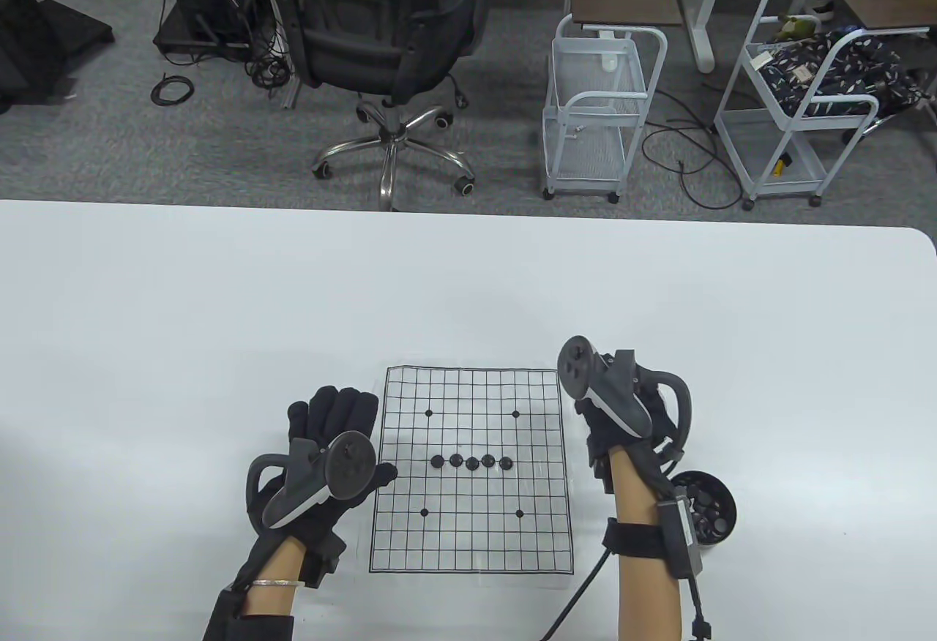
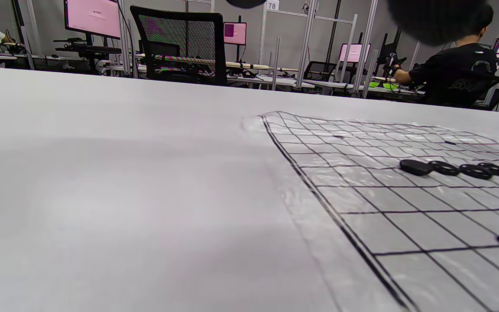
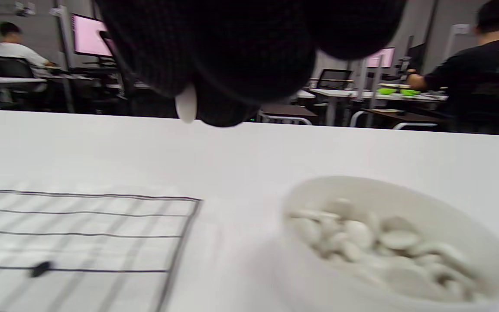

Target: Place Go stones in plus sign pattern

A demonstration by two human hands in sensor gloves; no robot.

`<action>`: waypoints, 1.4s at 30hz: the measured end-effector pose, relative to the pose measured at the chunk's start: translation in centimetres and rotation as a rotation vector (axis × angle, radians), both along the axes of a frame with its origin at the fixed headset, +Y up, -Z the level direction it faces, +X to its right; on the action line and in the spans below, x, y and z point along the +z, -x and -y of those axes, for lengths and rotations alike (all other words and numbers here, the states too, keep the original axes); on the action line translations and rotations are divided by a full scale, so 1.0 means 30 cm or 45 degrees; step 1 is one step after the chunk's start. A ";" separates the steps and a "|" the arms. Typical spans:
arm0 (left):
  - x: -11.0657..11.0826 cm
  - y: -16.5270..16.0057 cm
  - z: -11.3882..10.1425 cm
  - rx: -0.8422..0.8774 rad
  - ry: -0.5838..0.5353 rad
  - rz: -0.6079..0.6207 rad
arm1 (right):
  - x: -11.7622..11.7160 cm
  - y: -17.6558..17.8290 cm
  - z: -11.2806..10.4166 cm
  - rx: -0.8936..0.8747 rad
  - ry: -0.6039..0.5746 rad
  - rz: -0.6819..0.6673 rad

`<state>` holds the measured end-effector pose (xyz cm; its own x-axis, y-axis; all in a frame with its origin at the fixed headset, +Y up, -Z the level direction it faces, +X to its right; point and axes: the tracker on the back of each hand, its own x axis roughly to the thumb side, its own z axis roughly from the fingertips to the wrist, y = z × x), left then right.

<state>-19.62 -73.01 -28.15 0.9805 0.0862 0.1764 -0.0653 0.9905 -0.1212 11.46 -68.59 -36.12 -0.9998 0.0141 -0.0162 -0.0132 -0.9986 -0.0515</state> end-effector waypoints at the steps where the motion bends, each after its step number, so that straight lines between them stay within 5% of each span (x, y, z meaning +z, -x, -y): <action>1: 0.001 0.000 -0.001 -0.002 0.000 0.000 | 0.003 0.029 0.001 -0.016 -0.001 -0.048; 6: 0.001 0.000 -0.002 -0.002 0.000 0.001 | 0.024 0.217 0.062 -0.118 0.056 -0.306; 13: 0.001 0.001 -0.003 0.002 -0.004 0.002 | 0.044 0.364 0.156 -0.046 0.151 -0.437; 23: 0.001 -0.001 -0.003 -0.009 -0.002 0.002 | 0.060 0.389 0.206 0.112 0.152 -0.452; 42: 0.002 -0.005 -0.004 -0.026 0.006 -0.002 | 0.091 0.402 0.194 0.316 0.129 -0.437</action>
<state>-19.48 -72.88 -28.09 0.9824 0.0667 0.1742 -0.0450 0.9910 -0.1257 -0.60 -74.41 -33.38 -0.9204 -0.2120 0.3285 0.2287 -0.9734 0.0125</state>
